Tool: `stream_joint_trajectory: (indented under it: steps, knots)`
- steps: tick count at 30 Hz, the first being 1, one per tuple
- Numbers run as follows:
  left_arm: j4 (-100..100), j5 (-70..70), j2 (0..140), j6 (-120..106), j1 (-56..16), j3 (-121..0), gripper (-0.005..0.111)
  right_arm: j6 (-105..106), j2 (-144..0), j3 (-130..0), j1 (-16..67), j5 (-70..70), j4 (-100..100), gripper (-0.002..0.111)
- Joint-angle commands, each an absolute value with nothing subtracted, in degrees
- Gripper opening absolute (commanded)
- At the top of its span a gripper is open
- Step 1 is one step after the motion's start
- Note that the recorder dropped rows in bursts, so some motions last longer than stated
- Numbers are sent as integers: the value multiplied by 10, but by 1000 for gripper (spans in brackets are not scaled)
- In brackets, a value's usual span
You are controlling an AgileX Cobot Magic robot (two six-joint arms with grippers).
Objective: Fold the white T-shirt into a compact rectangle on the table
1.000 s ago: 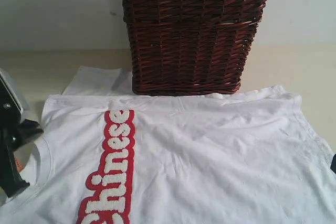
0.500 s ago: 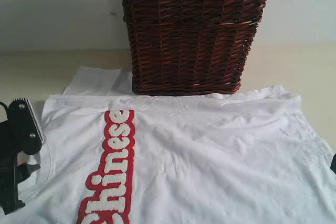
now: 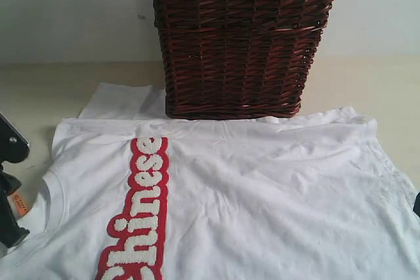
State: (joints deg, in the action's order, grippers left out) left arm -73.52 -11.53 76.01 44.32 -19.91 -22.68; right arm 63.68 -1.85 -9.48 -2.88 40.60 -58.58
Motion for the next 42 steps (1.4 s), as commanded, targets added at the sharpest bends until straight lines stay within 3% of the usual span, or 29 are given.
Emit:
stream_joint_trajectory:
  steps: [1, 6, 15, 20, 25, 32, 42]
  knots:
    - [-695, 3, 686, 454, -199, -227, 2, 638, -20, -92, -31, 406, -588, 35]
    - [-696, 150, 607, 452, -199, -227, 1, 638, -20, -92, -31, 406, -588, 35]
    - [-723, 229, 525, 563, -199, -227, 1, 638, -20, -92, -31, 406, -588, 35]
    - [-987, 322, 520, 672, -199, -227, 1, 638, -20, -92, -31, 406, -588, 35]
    - [-999, 318, 526, 693, -198, -225, 1, 638, -20, -92, -31, 406, -588, 35]
    - [-999, 329, 596, 695, -198, -246, 1, 638, -20, -92, -31, 406, -588, 35]
    - [-999, 258, 874, 502, -176, -359, 1, 638, -20, -92, -31, 406, -588, 35]
